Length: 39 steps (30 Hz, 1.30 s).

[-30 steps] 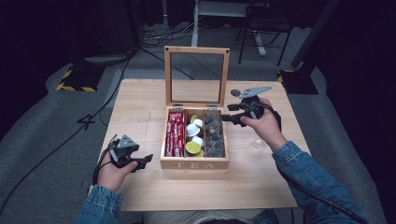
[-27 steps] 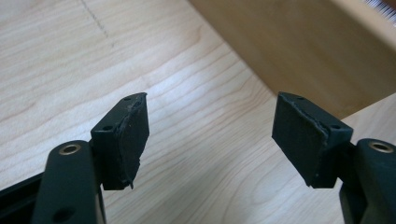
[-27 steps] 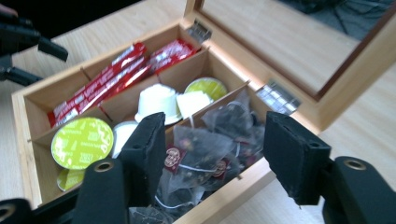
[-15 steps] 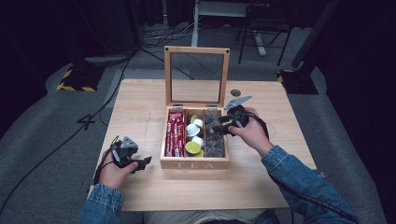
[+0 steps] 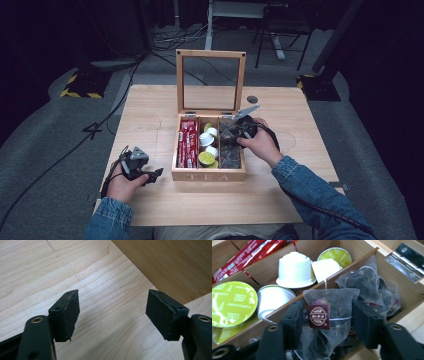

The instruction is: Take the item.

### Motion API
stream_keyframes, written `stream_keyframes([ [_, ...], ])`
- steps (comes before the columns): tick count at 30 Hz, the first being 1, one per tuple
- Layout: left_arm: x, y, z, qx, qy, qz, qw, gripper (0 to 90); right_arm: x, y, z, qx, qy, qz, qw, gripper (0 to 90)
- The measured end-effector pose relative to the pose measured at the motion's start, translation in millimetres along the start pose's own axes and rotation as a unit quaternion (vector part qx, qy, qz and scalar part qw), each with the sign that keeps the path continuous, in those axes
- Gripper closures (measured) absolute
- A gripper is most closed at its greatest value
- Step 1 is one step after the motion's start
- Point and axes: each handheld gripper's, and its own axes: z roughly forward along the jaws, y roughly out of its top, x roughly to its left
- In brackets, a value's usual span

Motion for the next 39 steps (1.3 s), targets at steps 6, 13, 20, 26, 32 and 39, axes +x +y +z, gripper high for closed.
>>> stream_keyframes([
  [6,0.4,0.1,-0.3,0.000,0.000,0.001,1.0000,27.9,-2.5,2.3,1.1,-0.003,0.000,-0.003,1.0000,65.4],
  [13,0.5,-0.1,-0.3,-0.003,0.001,0.000,1.0000,27.9,-2.1,4.1,-5.1,-0.014,-0.003,-0.011,0.9998,72.5],
  [20,0.8,-0.1,-0.1,-0.001,0.001,0.001,1.0000,27.9,0.9,7.1,-17.9,-0.035,-0.002,-0.017,0.9992,72.8],
  [26,3.5,-1.8,0.4,0.001,0.005,0.001,1.0000,27.9,2.8,10.7,-31.0,-0.056,0.003,-0.019,0.9982,72.7],
  [32,4.5,-2.6,1.0,0.003,0.006,0.000,1.0000,27.9,4.1,13.4,-44.6,-0.074,0.001,-0.022,0.9970,72.7],
  [39,7.1,-4.8,2.4,0.011,0.014,0.002,0.9998,27.6,4.2,13.8,-58.9,-0.085,-0.002,-0.026,0.9960,72.7],
])
